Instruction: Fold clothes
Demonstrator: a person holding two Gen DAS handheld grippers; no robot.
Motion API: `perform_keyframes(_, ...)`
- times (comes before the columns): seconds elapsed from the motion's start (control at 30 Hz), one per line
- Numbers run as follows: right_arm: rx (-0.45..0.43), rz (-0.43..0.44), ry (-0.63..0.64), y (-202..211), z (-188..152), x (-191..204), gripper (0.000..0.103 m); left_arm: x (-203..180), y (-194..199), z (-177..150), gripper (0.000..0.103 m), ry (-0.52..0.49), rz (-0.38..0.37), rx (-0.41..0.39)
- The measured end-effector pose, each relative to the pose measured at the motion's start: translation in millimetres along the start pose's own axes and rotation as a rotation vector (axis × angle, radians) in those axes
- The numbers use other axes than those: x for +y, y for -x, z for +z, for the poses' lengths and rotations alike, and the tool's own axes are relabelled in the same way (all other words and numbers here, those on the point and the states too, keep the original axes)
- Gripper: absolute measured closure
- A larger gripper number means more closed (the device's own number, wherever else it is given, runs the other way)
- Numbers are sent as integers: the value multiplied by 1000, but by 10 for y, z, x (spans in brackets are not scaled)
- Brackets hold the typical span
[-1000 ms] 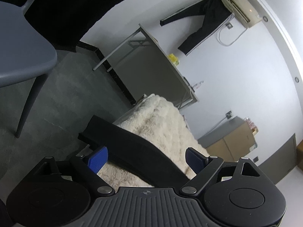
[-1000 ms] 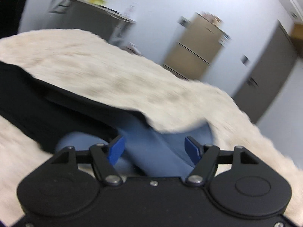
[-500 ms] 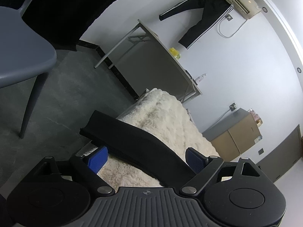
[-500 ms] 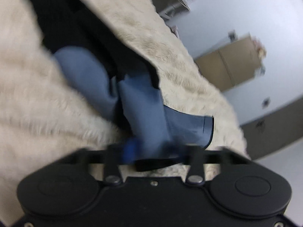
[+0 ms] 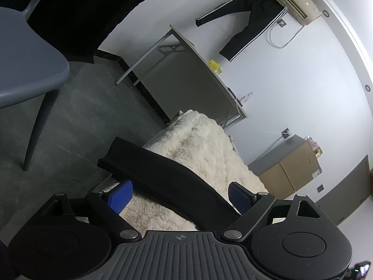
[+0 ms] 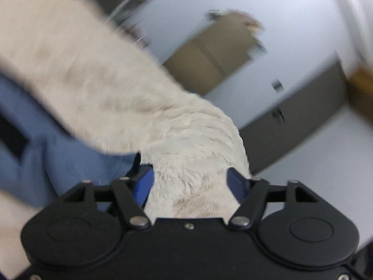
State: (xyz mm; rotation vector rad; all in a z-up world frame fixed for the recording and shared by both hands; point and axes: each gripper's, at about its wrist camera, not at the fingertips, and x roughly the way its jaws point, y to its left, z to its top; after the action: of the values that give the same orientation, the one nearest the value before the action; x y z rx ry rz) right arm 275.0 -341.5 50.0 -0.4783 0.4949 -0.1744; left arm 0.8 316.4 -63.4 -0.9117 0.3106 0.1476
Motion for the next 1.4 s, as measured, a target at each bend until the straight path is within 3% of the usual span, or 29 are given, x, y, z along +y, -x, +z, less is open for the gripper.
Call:
perform_keyframes(0.17, 72, 188, -471, 230, -479, -75, 22, -22, -56, -11, 17, -18, 3, 28)
perform_keyframes(0.3, 102, 302, -666, -4, -785, 145, 24, -34, -7, -27, 17, -21, -9, 24)
perform_keyframes(0.4, 132, 294, -763, -281, -881, 150, 26, -40, 9, -33, 17, -22, -15, 18)
perform_keyframes(0.47, 173, 260, -793, -451, -903, 166, 40, -44, 11, -33, 17, -22, -15, 13)
perform_keyframes(0.53, 173, 260, -826, -495, -870, 112, 85, -44, 19, -29, 17, -20, -16, 8)
perform_keyframes(0.57, 166, 271, -849, -490, -831, 49, 92, -42, 25, -27, 17, -18, -18, 6)
perform_keyframes(0.83, 38, 283, -802, -192, -329, -740, 103, -38, 1, -14, 17, -18, -27, 21)
perform_keyframes(0.93, -13, 131, -706, -61, -227, -1101, 103, -49, -7, -21, 17, -26, -30, 27)
perform_keyframes(0.97, 6, 83, -672, -63, -232, -1185, 102, -51, -2, -21, 17, -26, -31, 25)
perform_keyframes(1.03, 71, 66, -672, -72, -293, -1297, 92, -44, 15, -22, 17, -20, -37, 17)
perform_keyframes(1.07, 69, 81, -669, -37, -330, -1301, 88, -36, 23, -21, 17, -14, -40, 13)
perform_keyframes(1.13, 39, 125, -660, 59, -405, -1272, 59, -24, 15, -16, 17, -9, -36, 18)
perform_keyframes(1.23, 50, 172, -610, 106, -511, -1090, 52, -31, -30, -19, 17, -17, -28, 46)
perform_keyframes(1.37, 93, 234, -676, 21, -692, -903, 48, -66, -43, -38, 17, -40, -30, 55)
perform_keyframes(1.4, 99, 237, -684, -40, -724, -854, 41, -64, -35, -40, 17, -38, -30, 51)
